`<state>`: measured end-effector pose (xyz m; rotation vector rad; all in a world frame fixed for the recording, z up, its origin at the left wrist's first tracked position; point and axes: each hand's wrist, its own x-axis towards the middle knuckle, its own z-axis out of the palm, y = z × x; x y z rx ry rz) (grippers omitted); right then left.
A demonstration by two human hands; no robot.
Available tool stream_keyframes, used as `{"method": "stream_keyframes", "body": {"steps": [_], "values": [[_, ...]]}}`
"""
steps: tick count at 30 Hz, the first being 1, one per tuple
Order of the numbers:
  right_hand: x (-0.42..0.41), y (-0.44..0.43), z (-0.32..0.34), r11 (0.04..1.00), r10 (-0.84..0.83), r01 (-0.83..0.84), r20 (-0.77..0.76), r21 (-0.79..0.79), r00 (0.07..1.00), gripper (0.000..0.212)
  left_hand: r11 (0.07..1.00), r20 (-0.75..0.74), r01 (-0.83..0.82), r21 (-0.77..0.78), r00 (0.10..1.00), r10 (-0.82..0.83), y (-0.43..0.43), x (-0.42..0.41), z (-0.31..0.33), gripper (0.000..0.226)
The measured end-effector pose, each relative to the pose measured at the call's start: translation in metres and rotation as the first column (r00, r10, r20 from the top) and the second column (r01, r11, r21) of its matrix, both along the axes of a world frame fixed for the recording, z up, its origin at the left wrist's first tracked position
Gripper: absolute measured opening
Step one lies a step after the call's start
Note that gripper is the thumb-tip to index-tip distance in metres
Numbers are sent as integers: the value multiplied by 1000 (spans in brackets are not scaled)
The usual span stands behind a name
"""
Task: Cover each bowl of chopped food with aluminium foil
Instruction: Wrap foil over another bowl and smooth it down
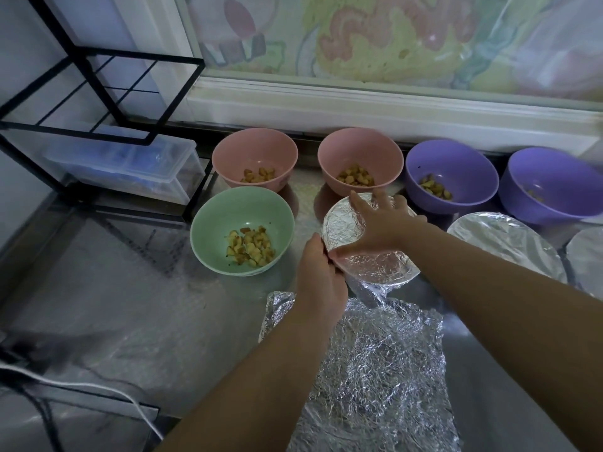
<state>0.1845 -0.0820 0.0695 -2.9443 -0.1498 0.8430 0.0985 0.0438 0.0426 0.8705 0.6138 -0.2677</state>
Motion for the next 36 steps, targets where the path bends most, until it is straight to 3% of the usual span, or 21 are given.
{"method": "stream_keyframes", "body": {"steps": [3, 6, 9, 11, 13, 19, 24, 30, 36], "values": [[0, 1, 0, 1000, -2, 2, 9, -5, 1000, 142, 989, 44, -116, 95, 993, 112, -8, -1, 1, 41], [0, 1, -1, 1000, -8, 8, 10, -8, 1000, 141, 981, 26, -193, 29, 981, 192, -13, 6, 0, 59], [-1, 2, -1, 1000, -16, 16, 15, -10, 1000, 140, 945, -85, -230, -234, 973, 216, -10, 10, -7, 85], [-3, 3, -1, 1000, -25, 26, 19, -9, 999, 139, 906, -93, -249, -343, 968, 231, -7, 11, -14, 77], [-4, 3, -1, 999, -41, 41, 16, 0, 999, 140, 901, -100, -264, -344, 964, 245, -3, 9, -10, 67], [-7, 2, -3, 997, -64, 64, 3, 41, 998, 140, 971, -59, -138, -194, 990, 129, -10, -15, 6, 27], [-6, 2, -4, 998, -57, 57, 12, 34, 998, 139, 981, -9, -101, -168, 995, 101, -18, -26, 15, 34], [-6, 3, -3, 997, -68, 68, 5, 33, 998, 139, 963, -57, -165, -214, 986, 156, -19, -23, 18, 32], [-11, 11, -4, 979, -204, 204, -2, -5, 979, 142, 937, -50, -204, -284, 979, 198, -2, -3, 15, 33]]}}
